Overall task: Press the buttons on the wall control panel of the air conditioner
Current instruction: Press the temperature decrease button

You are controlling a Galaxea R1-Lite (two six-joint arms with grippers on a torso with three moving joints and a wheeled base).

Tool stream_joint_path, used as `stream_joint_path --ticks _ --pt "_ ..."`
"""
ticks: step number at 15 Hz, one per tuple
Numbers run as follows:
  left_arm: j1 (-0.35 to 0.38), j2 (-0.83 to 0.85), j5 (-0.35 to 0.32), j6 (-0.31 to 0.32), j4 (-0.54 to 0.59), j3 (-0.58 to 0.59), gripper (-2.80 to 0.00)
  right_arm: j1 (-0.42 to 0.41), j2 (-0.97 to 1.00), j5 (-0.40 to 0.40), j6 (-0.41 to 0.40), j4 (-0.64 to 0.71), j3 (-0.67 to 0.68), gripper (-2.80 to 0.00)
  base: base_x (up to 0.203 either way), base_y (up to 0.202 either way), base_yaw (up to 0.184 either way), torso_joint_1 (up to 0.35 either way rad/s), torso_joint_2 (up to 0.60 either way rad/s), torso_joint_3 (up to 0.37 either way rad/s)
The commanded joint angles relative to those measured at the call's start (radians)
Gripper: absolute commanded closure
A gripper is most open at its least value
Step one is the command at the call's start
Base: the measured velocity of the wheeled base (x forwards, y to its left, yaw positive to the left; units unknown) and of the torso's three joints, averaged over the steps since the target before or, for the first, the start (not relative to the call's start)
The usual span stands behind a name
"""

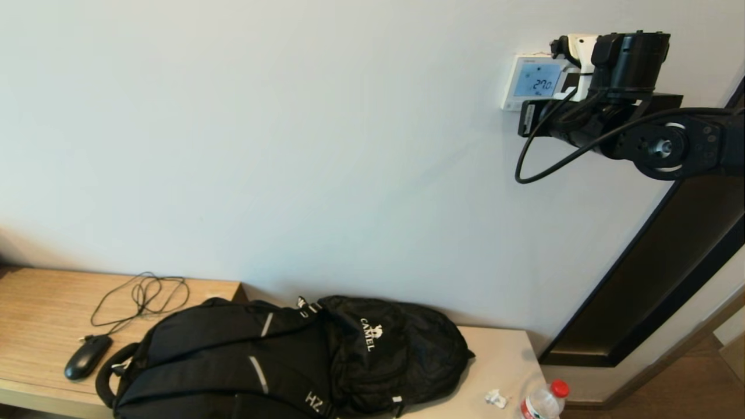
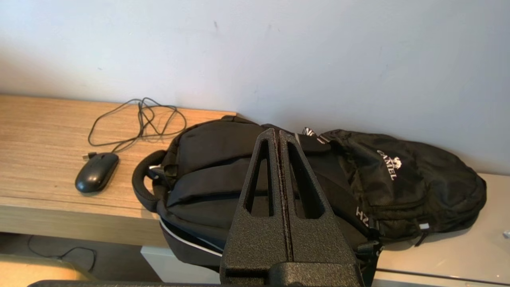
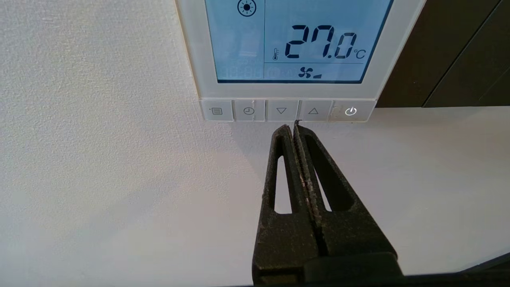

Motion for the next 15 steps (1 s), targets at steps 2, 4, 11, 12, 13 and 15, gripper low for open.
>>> stream_joint_path --ticks 2,4,11,12,13,15 --pt "0.0 -0.001 0.0 0.0 0.0 0.0 0.0 -0.003 0.011 -0.001 -0.001 -0.003 -0.013 0.0 0.0 0.0 0.0 0.0 0.0 0.0" --pt "0.0 0.0 0.0 0.0 -0.001 0.0 0.0 -0.003 0.029 0.001 -0.001 -0.005 -0.021 0.0 0.0 0.0 0.0 0.0 0.0 0.0" --pt "0.0 0.0 0.0 0.0 -0.001 0.0 0.0 -0.001 0.037 0.005 0.002 0.0 -0.042 0.0 0.0 0.0 0.0 0.0 0.0 0.0" --pt "0.0 -0.001 0.0 0.0 -0.001 0.0 0.0 0.0 0.033 0.005 0.002 0.0 -0.033 0.0 0.0 0.0 0.0 0.0 0.0 0.0" --pt "0.0 -0.001 0.0 0.0 -0.001 0.0 0.0 0.001 0.027 0.005 0.006 -0.001 -0.026 0.0 0.0 0.0 0.0 0.0 0.0 0.0" --pt "0.0 0.0 0.0 0.0 -0.001 0.0 0.0 0.005 0.003 0.007 0.007 -0.002 -0.006 0.0 0.0 0.0 0.0 0.0 0.0 0.0"
